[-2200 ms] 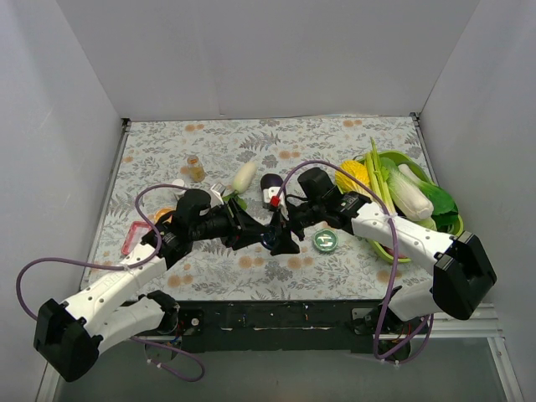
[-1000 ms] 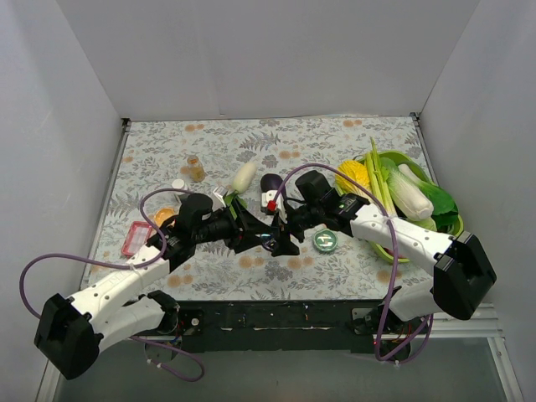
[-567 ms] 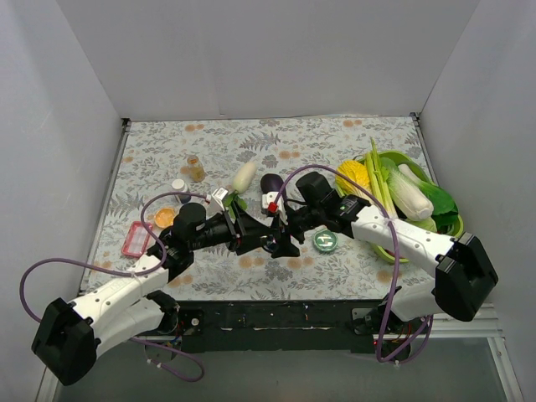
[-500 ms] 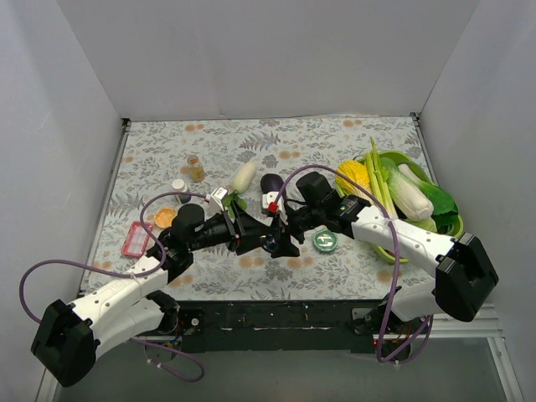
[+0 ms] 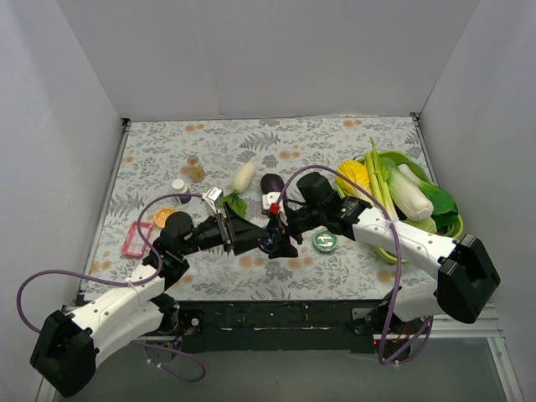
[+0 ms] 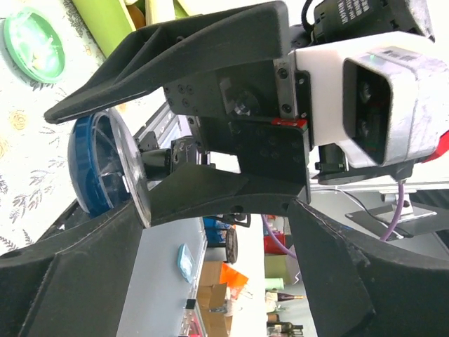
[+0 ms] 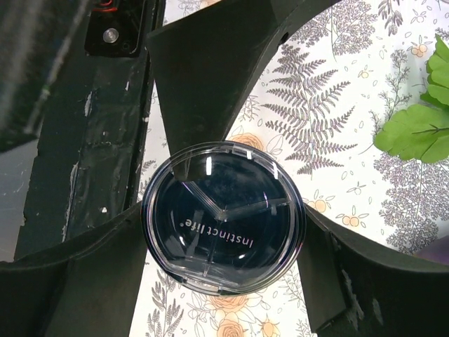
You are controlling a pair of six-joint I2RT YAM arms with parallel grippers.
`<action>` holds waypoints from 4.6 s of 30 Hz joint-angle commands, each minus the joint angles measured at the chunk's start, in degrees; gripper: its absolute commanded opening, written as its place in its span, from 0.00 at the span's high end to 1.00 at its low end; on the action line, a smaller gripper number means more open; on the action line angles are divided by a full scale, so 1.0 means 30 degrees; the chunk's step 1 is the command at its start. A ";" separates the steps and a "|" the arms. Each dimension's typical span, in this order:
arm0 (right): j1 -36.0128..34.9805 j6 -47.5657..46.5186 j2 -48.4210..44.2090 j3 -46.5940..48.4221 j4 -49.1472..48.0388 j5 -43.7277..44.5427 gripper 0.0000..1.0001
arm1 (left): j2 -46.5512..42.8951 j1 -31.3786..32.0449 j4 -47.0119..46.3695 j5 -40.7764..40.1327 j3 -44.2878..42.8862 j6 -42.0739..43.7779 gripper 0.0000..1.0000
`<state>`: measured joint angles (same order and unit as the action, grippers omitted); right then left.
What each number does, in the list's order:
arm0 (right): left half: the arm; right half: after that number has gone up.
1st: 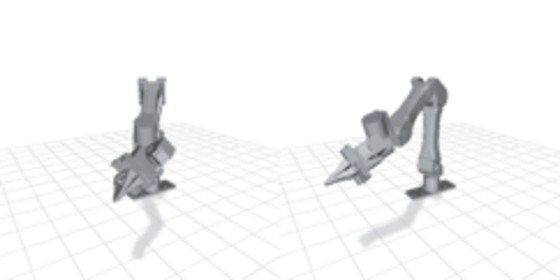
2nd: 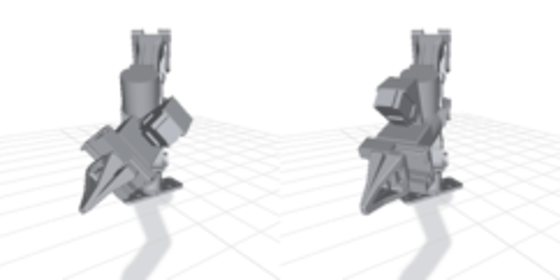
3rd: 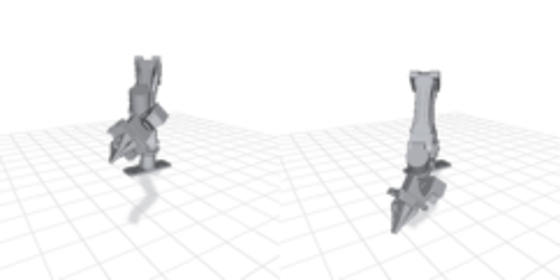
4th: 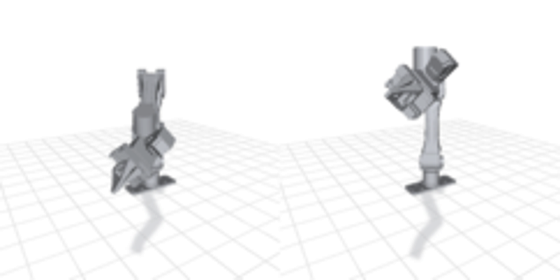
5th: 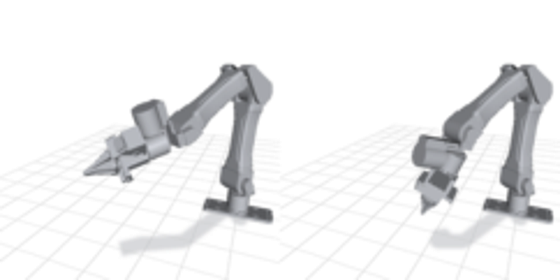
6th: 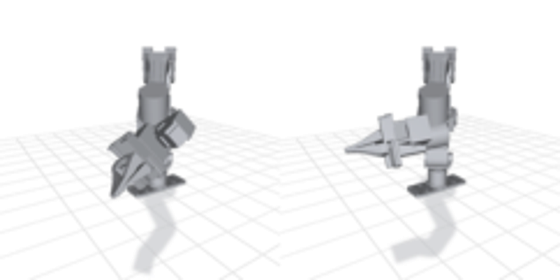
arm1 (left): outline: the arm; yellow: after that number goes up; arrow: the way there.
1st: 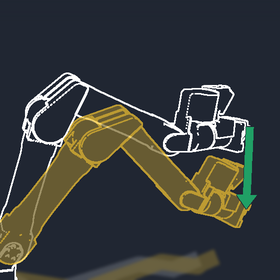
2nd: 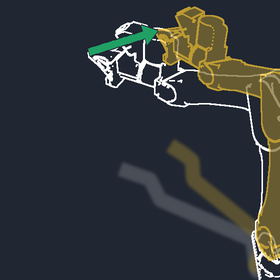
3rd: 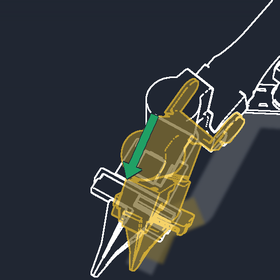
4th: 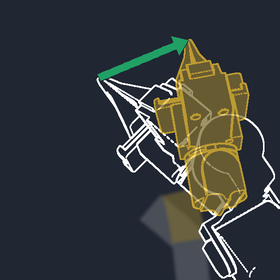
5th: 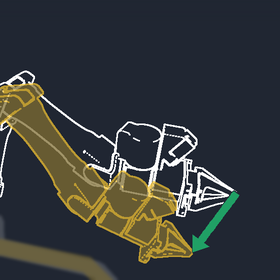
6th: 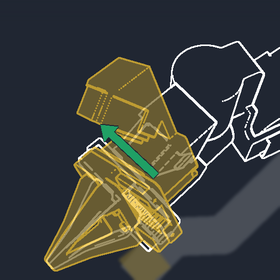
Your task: Sort the pills into containers
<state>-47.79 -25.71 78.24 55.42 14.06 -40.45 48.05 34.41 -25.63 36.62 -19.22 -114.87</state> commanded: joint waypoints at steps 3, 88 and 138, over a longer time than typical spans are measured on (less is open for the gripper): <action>-0.0037 0.0104 -0.0679 -0.0250 -0.0879 -0.0433 0.97 | -0.1221 -0.0689 0.7242 -0.0076 -0.3812 0.1632 0.06; 0.0257 -0.1009 -0.0386 0.0365 -0.0147 -0.4656 0.97 | -0.0287 -0.0457 0.6520 0.1124 -0.1209 -0.1730 0.49; -0.0476 0.2624 0.0874 0.2854 -0.0705 -0.2836 0.08 | 0.1912 0.0658 0.4236 -0.0342 -0.0711 -0.2404 1.00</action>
<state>-48.93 -20.88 80.84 59.59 16.51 -46.89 53.95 35.86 -11.88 34.98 -21.10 -116.01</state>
